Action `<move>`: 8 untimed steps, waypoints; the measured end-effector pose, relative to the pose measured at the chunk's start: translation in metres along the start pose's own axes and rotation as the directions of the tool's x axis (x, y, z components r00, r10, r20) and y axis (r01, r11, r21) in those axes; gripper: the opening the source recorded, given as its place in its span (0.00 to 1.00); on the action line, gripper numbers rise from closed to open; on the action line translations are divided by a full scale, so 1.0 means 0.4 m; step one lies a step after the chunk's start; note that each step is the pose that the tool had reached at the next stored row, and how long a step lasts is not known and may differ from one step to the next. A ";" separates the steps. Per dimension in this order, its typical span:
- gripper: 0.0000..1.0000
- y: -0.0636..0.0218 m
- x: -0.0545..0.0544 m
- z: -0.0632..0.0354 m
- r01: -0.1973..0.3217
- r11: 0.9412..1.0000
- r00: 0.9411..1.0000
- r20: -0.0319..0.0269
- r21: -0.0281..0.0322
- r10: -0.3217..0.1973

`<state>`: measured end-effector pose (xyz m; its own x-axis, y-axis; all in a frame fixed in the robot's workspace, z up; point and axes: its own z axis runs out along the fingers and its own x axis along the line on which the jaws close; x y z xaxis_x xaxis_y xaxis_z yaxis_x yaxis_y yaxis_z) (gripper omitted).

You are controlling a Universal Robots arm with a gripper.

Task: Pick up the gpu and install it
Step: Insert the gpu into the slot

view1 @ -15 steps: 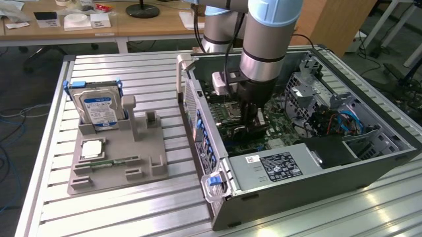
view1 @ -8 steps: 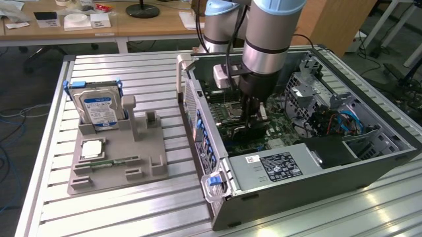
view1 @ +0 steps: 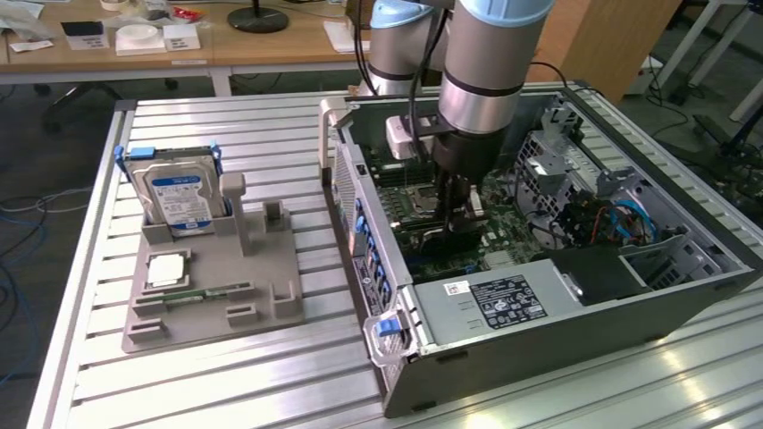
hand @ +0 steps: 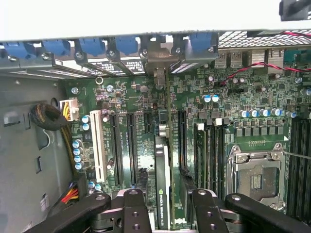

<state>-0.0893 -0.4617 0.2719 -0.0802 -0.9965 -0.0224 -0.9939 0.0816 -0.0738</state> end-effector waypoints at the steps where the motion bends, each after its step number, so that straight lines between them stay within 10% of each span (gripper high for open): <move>1: 0.40 -0.003 0.000 0.000 0.000 1.000 1.000 -0.001 -0.008 0.000; 5: 0.40 -0.018 -0.002 0.001 -0.001 0.999 1.000 -0.004 -0.050 0.001; 8: 0.40 -0.021 -0.002 0.001 -0.001 0.998 1.000 -0.005 -0.057 0.001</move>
<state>-0.0809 -0.4617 0.2723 -0.0811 -0.9966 -0.0176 -0.9965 0.0814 -0.0166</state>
